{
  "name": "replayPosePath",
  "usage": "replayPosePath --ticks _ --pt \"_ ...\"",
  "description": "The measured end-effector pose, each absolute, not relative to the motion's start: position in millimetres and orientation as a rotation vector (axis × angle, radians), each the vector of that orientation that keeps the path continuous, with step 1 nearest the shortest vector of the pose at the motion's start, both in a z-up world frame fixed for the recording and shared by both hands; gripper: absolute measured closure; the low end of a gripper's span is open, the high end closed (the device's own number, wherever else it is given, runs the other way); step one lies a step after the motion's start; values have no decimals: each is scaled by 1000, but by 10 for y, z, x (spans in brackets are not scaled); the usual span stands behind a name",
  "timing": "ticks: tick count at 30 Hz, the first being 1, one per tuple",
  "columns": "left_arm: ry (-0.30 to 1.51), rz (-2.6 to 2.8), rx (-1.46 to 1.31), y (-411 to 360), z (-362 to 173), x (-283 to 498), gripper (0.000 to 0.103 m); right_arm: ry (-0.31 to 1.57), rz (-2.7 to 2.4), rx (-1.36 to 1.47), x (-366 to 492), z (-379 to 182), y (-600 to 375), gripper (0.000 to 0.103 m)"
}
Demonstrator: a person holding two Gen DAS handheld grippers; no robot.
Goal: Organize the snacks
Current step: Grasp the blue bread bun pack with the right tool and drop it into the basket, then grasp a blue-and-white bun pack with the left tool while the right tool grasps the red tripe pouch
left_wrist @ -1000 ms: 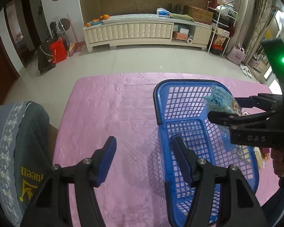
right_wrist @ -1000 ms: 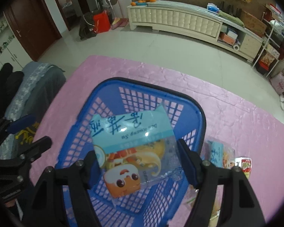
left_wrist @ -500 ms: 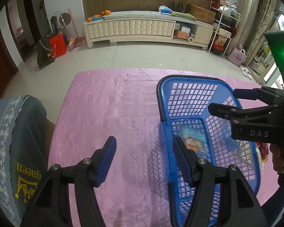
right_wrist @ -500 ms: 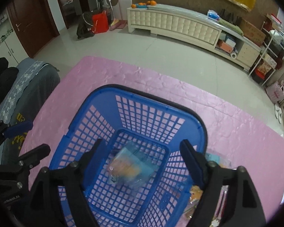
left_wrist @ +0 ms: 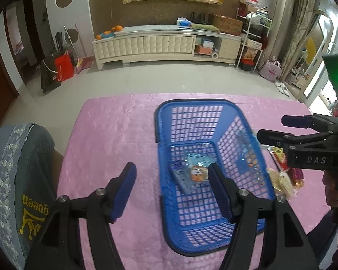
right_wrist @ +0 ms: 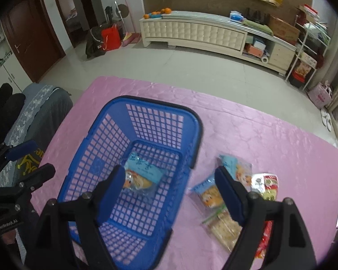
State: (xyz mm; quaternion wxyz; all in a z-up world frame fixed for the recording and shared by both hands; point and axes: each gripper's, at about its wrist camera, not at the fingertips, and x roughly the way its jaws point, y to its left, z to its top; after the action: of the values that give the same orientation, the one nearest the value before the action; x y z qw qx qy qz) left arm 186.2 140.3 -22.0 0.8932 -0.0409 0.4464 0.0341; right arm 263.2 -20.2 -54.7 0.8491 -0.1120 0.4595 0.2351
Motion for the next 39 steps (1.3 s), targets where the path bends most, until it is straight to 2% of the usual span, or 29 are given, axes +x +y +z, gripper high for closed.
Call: replayPosePath --ticks 7,19,24,39 --pt "901 49 -44 1066 -59 1743 39 949 457 -184 2460 -403 -622 18" --pt "874 -20 25 478 98 1665 22 898 431 -143 2201 -231 -1223 16" --pt "902 -55 56 204 88 1796 21 907 394 -117 2205 -246 -1552 10" --pt "1056 -156 54 -643 -149 2504 21 1094 296 61 2695 -609 -2444 10"
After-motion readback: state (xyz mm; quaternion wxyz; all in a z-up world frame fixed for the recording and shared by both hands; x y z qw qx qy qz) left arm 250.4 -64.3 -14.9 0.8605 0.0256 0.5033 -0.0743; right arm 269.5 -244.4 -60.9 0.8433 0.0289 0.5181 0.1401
